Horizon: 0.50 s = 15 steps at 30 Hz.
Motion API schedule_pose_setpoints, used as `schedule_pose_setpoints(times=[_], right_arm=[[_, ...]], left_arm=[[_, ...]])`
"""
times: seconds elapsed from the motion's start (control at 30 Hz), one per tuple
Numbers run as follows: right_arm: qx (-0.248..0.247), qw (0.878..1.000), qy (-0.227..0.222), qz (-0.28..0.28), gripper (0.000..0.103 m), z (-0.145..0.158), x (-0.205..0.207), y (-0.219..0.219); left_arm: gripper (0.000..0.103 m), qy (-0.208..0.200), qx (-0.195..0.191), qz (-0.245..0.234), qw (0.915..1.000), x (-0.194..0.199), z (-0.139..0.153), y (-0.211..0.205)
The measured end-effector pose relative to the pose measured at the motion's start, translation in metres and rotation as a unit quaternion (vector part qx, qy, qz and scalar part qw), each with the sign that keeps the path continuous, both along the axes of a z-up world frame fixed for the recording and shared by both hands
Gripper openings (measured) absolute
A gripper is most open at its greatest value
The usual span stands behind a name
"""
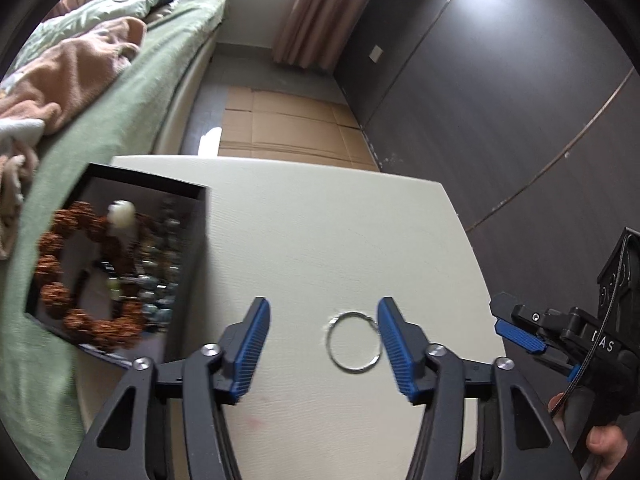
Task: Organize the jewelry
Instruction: 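Grasp the rim of the large silver hoop with the left tool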
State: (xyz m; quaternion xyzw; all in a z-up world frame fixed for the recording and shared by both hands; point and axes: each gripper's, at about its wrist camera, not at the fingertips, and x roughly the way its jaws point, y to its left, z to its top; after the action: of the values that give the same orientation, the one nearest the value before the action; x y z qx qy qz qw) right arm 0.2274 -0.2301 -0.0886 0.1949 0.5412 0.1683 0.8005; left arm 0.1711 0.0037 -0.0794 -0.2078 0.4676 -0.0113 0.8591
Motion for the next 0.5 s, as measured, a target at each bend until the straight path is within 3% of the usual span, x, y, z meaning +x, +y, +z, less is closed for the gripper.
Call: schedule_pose_setpoints(times=[0.2,0.5], right_arm=[[0.015,0.999,0.020,-0.034,0.072,-0.008,0.006,-0.020],[0.033,0.998,0.027,-0.051,0.072,-0.008,0.012,-0.030]], left_arm=[[0.028,0.019,-0.016,-0.015,0.9996,0.017,-0.014,-0.024],[0.022,0.051,-0.016,-0.030,0.9981,0.034,-0.037,-0.051]])
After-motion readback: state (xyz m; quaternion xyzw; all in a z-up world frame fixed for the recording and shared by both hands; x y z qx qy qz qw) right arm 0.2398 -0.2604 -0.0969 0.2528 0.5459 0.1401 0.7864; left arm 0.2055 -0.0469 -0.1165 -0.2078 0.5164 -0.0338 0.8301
